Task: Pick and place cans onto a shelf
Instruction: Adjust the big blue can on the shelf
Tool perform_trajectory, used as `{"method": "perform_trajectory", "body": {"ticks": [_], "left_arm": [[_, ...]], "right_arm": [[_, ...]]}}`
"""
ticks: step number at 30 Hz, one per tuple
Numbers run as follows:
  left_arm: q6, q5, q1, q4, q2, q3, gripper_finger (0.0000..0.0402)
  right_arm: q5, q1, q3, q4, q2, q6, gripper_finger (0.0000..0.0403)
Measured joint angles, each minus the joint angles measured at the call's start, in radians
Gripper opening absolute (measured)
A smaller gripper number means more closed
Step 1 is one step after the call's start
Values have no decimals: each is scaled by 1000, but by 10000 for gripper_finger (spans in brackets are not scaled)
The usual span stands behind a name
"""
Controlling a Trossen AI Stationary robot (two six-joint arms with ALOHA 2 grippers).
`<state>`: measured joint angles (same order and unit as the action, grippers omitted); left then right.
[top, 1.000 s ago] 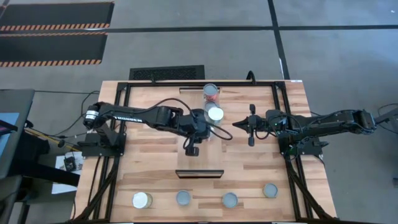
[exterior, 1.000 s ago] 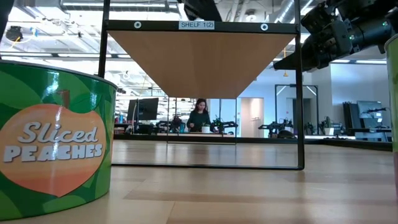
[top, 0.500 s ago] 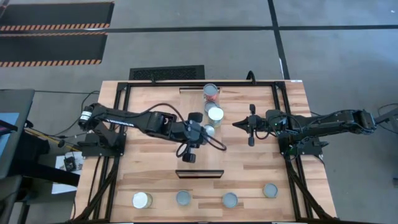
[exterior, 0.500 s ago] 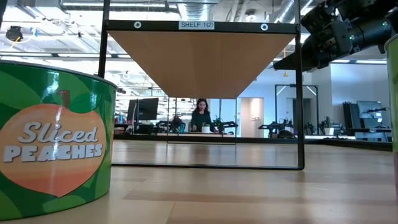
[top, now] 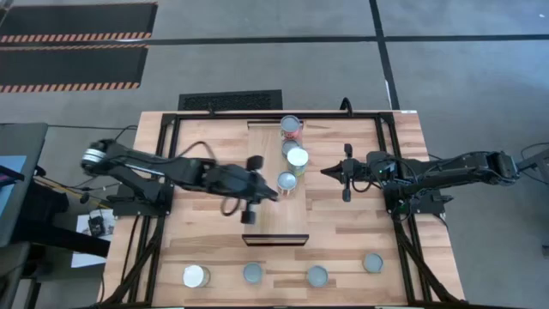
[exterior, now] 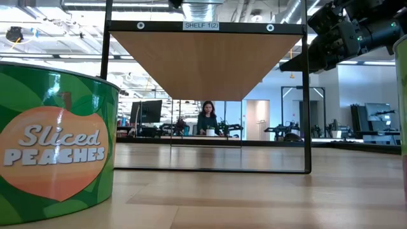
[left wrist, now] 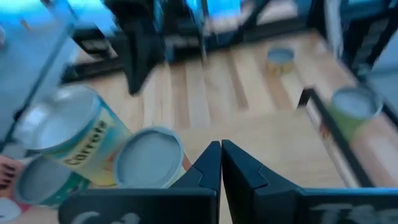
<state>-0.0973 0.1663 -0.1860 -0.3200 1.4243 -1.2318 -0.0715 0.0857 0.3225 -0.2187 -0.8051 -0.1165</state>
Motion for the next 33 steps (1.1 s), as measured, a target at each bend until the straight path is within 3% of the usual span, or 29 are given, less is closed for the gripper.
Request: {"method": "perform_trajectory", "body": {"ticks": [9, 17, 21, 33], "left_arm": [[13, 43, 0, 438, -318, 438, 2], [-14, 71, 0, 755, -433, 710, 2], [-15, 75, 0, 826, -443, 764, 2], [-30, 84, 4, 830, -445, 768, 2]], "right_arm": [[0, 0, 0, -34, -1, 5, 12], [0, 0, 0, -76, -60, 14, 12], [0, 0, 0, -133, -109, 14, 12], [1, -4, 3, -304, -223, 53, 12]]}}
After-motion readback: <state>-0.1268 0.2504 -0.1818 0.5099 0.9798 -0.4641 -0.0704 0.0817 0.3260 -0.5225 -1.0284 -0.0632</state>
